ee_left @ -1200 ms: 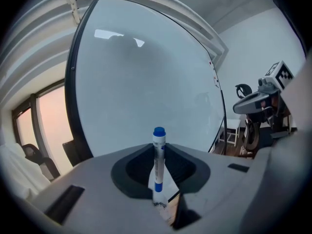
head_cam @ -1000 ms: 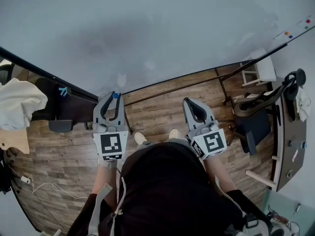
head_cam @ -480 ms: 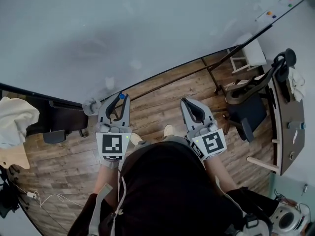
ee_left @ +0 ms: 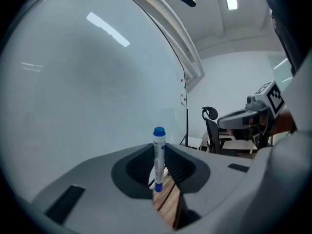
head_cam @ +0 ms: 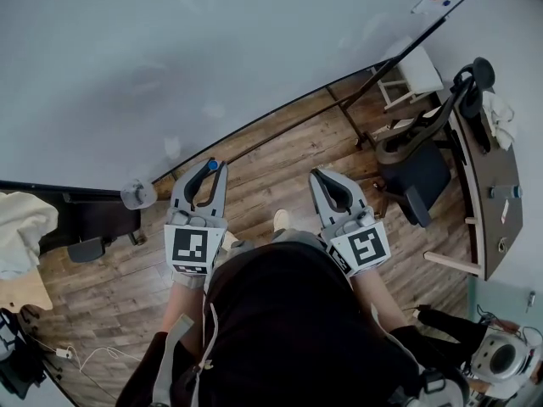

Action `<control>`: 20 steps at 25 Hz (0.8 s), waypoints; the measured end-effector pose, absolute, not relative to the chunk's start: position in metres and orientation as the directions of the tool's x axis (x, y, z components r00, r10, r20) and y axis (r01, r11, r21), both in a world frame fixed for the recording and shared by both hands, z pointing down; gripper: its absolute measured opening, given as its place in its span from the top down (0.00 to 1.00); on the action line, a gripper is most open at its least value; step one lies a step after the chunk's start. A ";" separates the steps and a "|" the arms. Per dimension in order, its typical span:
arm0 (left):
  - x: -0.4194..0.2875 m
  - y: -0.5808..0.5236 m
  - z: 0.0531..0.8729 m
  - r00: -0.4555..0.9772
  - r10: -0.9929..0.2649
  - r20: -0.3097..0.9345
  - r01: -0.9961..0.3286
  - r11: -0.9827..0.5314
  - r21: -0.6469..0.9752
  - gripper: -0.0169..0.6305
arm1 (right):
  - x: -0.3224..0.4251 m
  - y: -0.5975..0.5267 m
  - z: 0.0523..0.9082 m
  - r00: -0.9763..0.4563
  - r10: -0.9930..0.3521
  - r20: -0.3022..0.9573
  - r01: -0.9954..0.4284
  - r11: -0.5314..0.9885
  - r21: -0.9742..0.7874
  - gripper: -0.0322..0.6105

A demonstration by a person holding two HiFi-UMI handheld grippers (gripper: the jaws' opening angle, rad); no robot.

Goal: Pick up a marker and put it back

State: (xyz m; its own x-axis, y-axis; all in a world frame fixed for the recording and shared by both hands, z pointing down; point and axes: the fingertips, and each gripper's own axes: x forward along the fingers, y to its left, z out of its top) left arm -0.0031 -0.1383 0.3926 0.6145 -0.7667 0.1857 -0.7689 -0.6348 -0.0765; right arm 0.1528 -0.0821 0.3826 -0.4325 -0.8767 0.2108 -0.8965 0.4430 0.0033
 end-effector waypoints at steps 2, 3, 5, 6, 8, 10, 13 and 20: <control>0.007 -0.138 0.394 0.633 -0.751 0.188 -0.756 -0.652 -0.060 0.86 | 0.160 -0.081 0.383 -0.426 -0.880 0.212 -0.900 0.436 -0.001 0.93; 0.011 -0.137 0.395 0.641 -0.744 0.189 -0.750 -0.659 -0.052 0.86 | 0.163 -0.081 0.384 -0.422 -0.881 0.213 -0.902 0.432 -0.003 0.93; 0.018 -0.137 0.397 0.653 -0.733 0.192 -0.741 -0.671 -0.041 0.86 | 0.168 -0.081 0.384 -0.416 -0.883 0.216 -0.905 0.425 -0.006 0.93; 0.021 -0.136 0.398 0.657 -0.728 0.193 -0.737 -0.675 -0.037 0.86 | 0.171 -0.081 0.385 -0.413 -0.884 0.217 -0.907 0.422 -0.008 0.93; 0.026 -0.136 0.399 0.662 -0.723 0.196 -0.732 -0.680 -0.033 0.86 | 0.175 -0.081 0.385 -0.410 -0.887 0.215 -0.909 0.417 -0.011 0.93; 0.029 -0.136 0.401 0.665 -0.720 0.202 -0.730 -0.683 -0.030 0.86 | 0.178 -0.082 0.385 -0.411 -0.886 0.215 -0.908 0.418 -0.013 0.93; 0.031 -0.136 0.403 0.666 -0.715 0.211 -0.728 -0.685 -0.022 0.86 | 0.178 -0.084 0.387 -0.419 -0.881 0.220 -0.904 0.427 -0.014 0.93; 0.020 -0.137 0.406 0.636 -0.738 0.227 -0.755 -0.656 -0.018 0.86 | 0.174 -0.089 0.391 -0.447 -0.865 0.229 -0.890 0.455 -0.019 0.93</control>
